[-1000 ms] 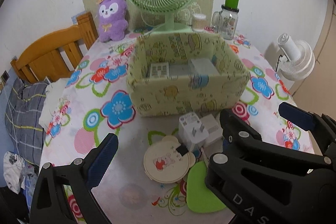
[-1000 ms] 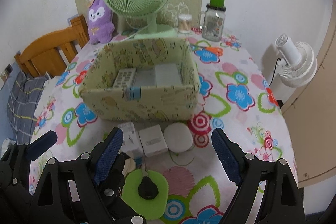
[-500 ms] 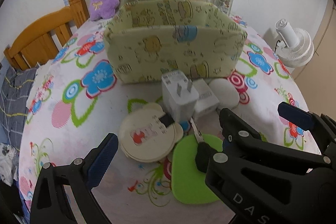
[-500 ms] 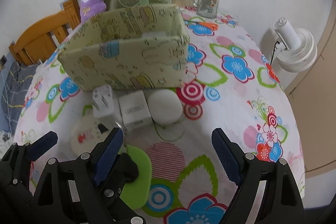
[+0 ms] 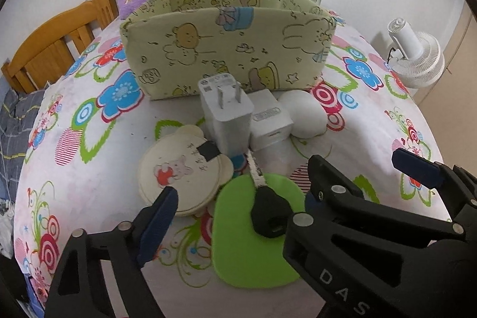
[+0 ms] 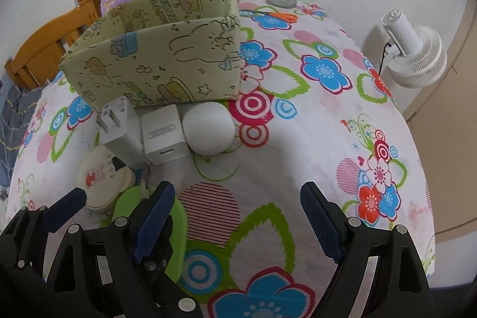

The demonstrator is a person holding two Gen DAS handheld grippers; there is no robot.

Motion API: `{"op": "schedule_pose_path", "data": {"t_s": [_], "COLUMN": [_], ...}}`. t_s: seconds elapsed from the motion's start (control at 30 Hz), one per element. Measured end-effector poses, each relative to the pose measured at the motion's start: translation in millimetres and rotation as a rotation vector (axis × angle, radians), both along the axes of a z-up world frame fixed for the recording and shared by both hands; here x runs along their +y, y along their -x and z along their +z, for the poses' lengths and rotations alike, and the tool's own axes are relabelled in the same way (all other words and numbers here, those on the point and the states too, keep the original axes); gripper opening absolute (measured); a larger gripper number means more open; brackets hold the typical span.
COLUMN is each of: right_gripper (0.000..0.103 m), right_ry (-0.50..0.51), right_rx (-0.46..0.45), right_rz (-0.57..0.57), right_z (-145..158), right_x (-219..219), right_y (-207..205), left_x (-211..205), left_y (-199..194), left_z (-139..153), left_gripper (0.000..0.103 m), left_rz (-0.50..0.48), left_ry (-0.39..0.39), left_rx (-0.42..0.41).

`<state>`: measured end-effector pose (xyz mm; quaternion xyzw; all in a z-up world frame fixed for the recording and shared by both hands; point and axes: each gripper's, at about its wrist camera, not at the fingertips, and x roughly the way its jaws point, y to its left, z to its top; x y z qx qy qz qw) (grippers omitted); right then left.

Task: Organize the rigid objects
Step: 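Grasp the black plug on the green coaster with the left gripper, then grasp the white round puck with the right gripper while the left holds the black plug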

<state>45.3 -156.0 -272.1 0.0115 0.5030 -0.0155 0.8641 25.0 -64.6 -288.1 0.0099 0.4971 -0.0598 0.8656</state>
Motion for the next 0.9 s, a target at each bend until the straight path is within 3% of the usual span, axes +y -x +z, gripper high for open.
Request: {"op": "schedule_pose_path", "data": {"t_s": [0.1, 0.4, 0.43, 0.6, 0.9], "right_gripper": [0.089, 0.089, 0.089, 0.089, 0.089], "right_ry": [0.013, -0.015, -0.017, -0.022, -0.066], "right_rx": [0.012, 0.028, 0.026, 0.022, 0.025], "right_rz": [0.002, 0.013, 0.014, 0.026, 0.03], "right_z": [-4, -13, -12, -10, -7], "right_x": [-5, -15, -15, -13, -6], "right_y": [1, 3, 3, 4, -1], "left_x": [-6, -15, -15, -13, -7], "left_y": [0, 6, 6, 7, 2], "left_z": [-5, -8, -7, -5, 0], "left_gripper": [0.072, 0.062, 0.053, 0.034, 0.031], "left_rz": [-0.019, 0.003, 0.003, 0.013, -0.001], "left_ry": [-0.005, -0.05, -0.055, -0.044, -0.036], "left_rx": [0.023, 0.023, 0.019, 0.022, 0.028]}}
